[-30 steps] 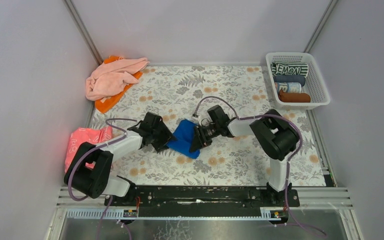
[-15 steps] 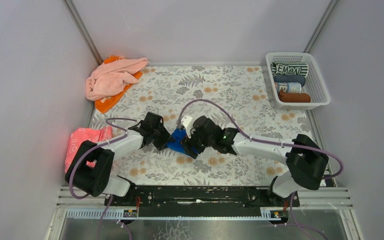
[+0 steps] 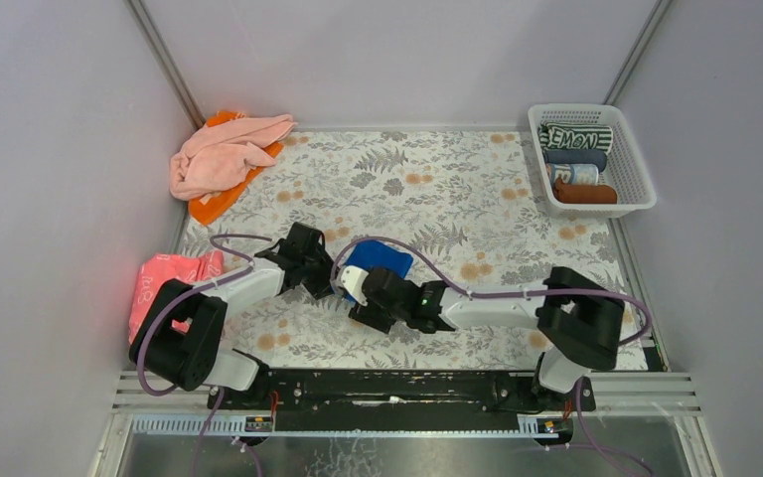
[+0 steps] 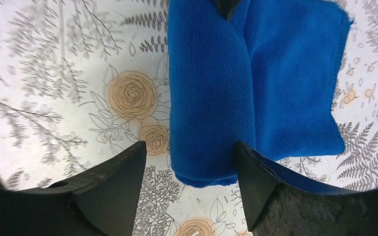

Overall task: Roll the towels
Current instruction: Roll the towel at the center of the board.

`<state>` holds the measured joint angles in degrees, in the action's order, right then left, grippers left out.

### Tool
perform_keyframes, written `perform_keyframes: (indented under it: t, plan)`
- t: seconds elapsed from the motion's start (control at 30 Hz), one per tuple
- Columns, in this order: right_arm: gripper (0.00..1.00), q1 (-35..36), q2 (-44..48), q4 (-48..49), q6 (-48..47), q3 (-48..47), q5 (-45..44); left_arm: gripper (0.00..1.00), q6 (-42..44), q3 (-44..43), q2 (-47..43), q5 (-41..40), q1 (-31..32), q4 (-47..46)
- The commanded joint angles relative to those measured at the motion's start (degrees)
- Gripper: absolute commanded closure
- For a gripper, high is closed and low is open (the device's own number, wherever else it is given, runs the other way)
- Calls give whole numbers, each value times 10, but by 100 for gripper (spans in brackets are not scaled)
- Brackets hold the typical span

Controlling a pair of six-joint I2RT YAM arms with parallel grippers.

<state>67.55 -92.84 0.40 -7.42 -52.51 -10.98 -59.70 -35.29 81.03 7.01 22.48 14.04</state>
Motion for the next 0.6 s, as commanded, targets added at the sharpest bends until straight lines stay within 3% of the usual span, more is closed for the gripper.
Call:
perform_keyframes:
  t: [0.0, 0.27, 0.43, 0.57]
  plan:
    - [27, 4, -41, 23, -29, -6, -43, 59, 17, -3, 6, -41, 2, 43]
    - [31, 5, -92, -9, -40, -8, -60, 59, 29, -13, 11, -52, 2, 54]
    - [53, 3, -114, -50, -28, -12, -42, 58, 37, -28, 14, -66, 1, 67]
    - [79, -12, -101, -80, -1, -18, 45, 54, 38, -37, 1, -76, 1, 77]
